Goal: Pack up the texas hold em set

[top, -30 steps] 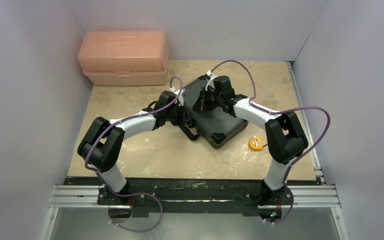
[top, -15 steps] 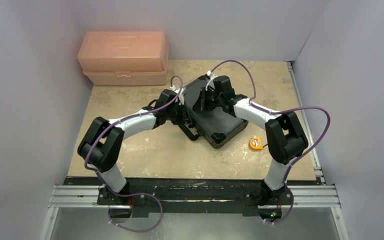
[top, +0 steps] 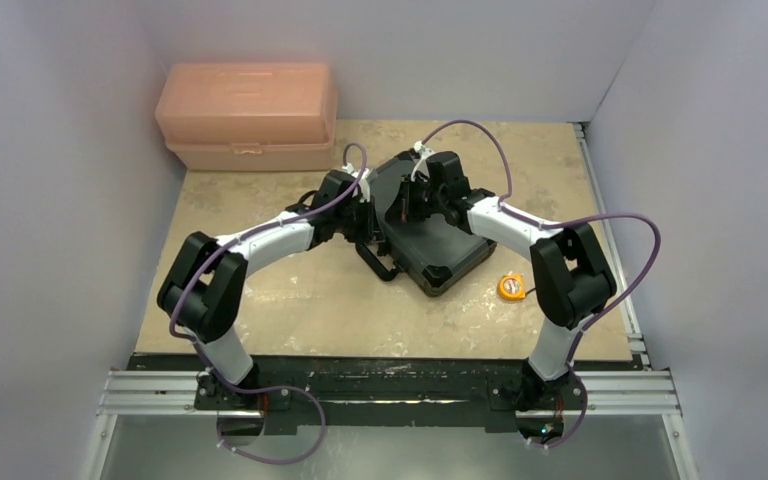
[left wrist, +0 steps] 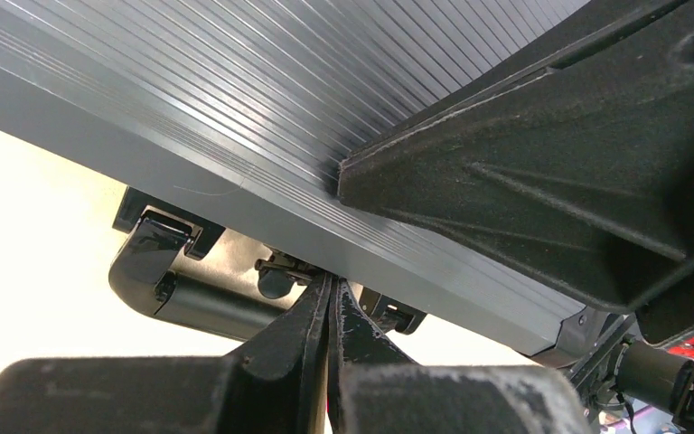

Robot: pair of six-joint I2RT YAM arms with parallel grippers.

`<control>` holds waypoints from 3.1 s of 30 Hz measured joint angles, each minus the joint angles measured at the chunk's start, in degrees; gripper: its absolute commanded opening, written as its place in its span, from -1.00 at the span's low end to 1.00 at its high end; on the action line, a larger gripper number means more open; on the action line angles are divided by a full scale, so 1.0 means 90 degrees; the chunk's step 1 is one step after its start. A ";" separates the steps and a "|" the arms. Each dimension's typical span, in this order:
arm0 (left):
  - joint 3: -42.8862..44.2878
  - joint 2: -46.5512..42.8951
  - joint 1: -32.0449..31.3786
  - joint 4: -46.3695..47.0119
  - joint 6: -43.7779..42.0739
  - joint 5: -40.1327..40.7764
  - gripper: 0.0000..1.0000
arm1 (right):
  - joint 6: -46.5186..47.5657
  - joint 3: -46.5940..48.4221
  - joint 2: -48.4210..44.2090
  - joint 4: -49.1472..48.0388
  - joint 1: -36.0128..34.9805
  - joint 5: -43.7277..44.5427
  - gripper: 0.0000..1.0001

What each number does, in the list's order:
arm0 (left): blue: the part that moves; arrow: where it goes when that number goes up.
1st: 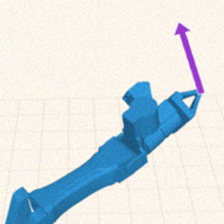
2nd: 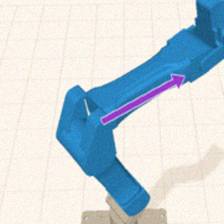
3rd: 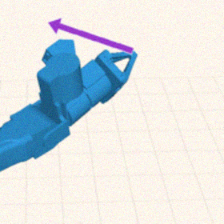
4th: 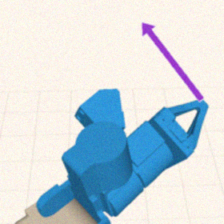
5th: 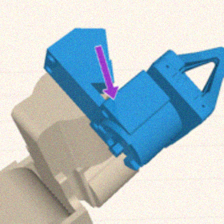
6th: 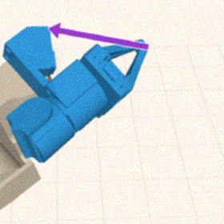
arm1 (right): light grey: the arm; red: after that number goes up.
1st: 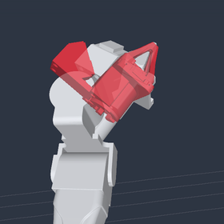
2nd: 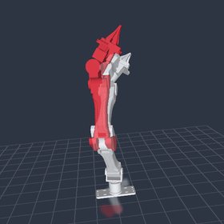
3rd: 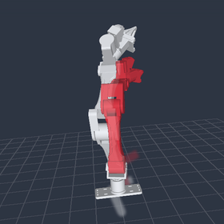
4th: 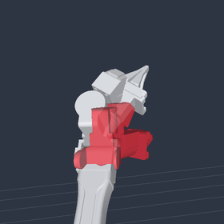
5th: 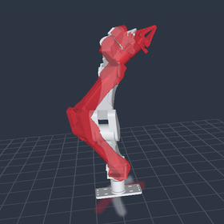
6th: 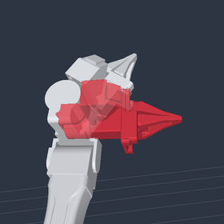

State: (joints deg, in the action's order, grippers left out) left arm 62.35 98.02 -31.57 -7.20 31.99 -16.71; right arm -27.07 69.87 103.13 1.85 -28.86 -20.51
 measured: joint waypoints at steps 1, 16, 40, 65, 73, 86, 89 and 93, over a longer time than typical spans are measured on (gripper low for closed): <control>0.0015 0.0000 0.0000 -0.0029 -0.0002 0.0005 -1.00 | 0.0000 0.0000 0.0000 0.0000 0.0000 0.0000 -1.00; -0.0607 -0.0886 -0.0002 0.0090 -0.0039 0.0420 -1.00 | 0.0002 0.0000 0.0000 0.0000 0.0000 0.0000 -1.00; -0.1362 -0.0282 -0.0002 0.0692 0.0075 0.0435 -1.00 | 0.0002 0.0000 0.0007 -0.0005 0.0000 -0.0005 -1.00; -0.0566 0.0369 -0.0036 0.0204 0.0787 0.0425 -1.00 | 0.0002 0.0015 0.0049 -0.0070 0.0000 -0.0017 -1.00; -0.0168 0.0585 -0.0107 -0.0289 0.0891 0.0607 -1.00 | 0.0002 0.0015 0.0049 -0.0070 0.0000 -0.0017 -1.00; 0.0270 0.0792 -0.0180 -0.0889 0.1103 0.0860 -1.00 | 0.0002 0.0015 0.0049 -0.0073 0.0000 -0.0017 -1.00; 0.0313 0.0818 -0.0185 -0.0952 0.1202 0.0891 -1.00 | 0.0002 0.0015 0.0049 -0.0073 0.0000 -0.0017 -1.00; 0.0357 0.0848 -0.0197 -0.1027 0.1365 0.0952 -1.00 | 0.0002 0.0015 0.0049 -0.0073 0.0000 -0.0019 -1.00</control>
State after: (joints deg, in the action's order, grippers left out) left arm 65.56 105.65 -33.34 -16.45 44.27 -8.14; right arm -27.05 70.00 103.57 1.19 -28.86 -20.69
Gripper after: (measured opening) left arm 0.003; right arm 0.004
